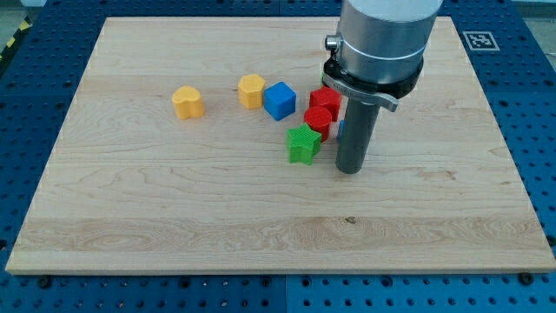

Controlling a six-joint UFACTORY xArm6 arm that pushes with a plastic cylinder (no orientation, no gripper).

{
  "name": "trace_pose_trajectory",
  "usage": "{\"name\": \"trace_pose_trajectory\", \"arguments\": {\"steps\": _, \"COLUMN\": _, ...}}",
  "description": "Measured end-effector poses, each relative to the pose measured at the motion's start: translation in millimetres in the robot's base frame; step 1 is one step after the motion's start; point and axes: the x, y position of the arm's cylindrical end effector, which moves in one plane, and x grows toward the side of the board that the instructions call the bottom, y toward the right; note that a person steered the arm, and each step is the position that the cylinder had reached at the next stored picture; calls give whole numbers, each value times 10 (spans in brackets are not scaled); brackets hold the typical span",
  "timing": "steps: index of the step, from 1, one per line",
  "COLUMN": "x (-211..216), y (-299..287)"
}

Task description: Move your arm to the vertical bottom of the yellow heart

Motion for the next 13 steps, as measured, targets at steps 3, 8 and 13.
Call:
{"name": "trace_pose_trajectory", "arguments": {"steps": 3, "x": 151, "y": 0}}
{"name": "trace_pose_trajectory", "arguments": {"steps": 8, "x": 722, "y": 0}}
{"name": "trace_pose_trajectory", "arguments": {"steps": 13, "x": 1082, "y": 0}}
